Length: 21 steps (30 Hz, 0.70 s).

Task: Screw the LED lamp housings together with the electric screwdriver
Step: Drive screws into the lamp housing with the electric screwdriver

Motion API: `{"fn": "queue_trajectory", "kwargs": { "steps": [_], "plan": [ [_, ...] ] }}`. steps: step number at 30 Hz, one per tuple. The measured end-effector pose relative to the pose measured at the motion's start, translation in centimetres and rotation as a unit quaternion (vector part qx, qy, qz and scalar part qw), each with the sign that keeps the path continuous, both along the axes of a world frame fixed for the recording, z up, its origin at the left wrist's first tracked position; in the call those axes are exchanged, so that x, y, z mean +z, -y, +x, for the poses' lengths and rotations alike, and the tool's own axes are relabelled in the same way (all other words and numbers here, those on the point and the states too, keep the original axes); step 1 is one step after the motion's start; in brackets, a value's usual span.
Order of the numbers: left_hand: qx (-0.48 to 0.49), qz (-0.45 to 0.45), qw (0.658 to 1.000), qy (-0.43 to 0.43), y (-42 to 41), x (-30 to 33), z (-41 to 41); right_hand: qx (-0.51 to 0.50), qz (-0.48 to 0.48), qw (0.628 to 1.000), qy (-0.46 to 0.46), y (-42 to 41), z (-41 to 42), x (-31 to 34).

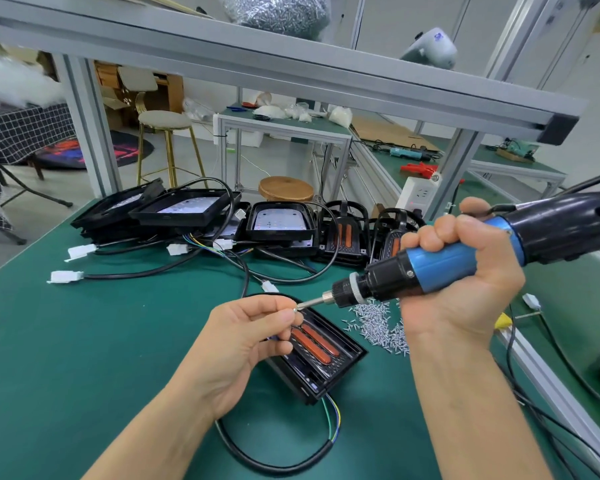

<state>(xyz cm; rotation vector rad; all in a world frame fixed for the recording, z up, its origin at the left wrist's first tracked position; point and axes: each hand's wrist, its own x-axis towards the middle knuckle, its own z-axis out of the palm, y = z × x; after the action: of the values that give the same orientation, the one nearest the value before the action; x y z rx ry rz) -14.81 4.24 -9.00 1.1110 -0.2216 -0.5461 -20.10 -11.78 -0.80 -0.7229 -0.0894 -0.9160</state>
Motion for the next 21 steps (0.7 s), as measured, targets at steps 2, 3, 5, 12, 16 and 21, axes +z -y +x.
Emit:
{"fn": "queue_trajectory", "kwargs": {
  "steps": [2, 3, 5, 12, 16, 21],
  "plan": [
    [0.009, -0.004, 1.000, -0.007, 0.0, -0.1, 0.0, 0.004, 0.003, 1.000, -0.001, 0.0, 0.1, 0.0],
    [0.015, -0.006, 1.000, -0.012, 0.0, -0.1, 0.1, 0.005, 0.005, 1.000, 0.000, -0.1, 0.2, -0.1],
    [0.023, -0.010, 0.999, -0.019, 0.1, -0.2, 0.2, 0.006, 0.004, 1.000, 0.000, -0.1, 0.3, -0.1],
    [0.027, -0.027, 0.999, -0.034, -0.1, -0.4, 0.2, 0.003, -0.011, 1.000, 0.010, -0.2, 0.8, -0.4],
    [0.040, -0.031, 0.999, -0.007, 0.2, -0.2, 0.3, -0.005, -0.031, 1.000, 0.000, -0.6, 1.4, -1.3],
    [0.110, 0.007, 0.993, 0.048, -0.8, 0.1, 1.7, 0.006, -0.032, 0.999, -0.002, -0.7, 2.2, -2.4]
  ]
}}
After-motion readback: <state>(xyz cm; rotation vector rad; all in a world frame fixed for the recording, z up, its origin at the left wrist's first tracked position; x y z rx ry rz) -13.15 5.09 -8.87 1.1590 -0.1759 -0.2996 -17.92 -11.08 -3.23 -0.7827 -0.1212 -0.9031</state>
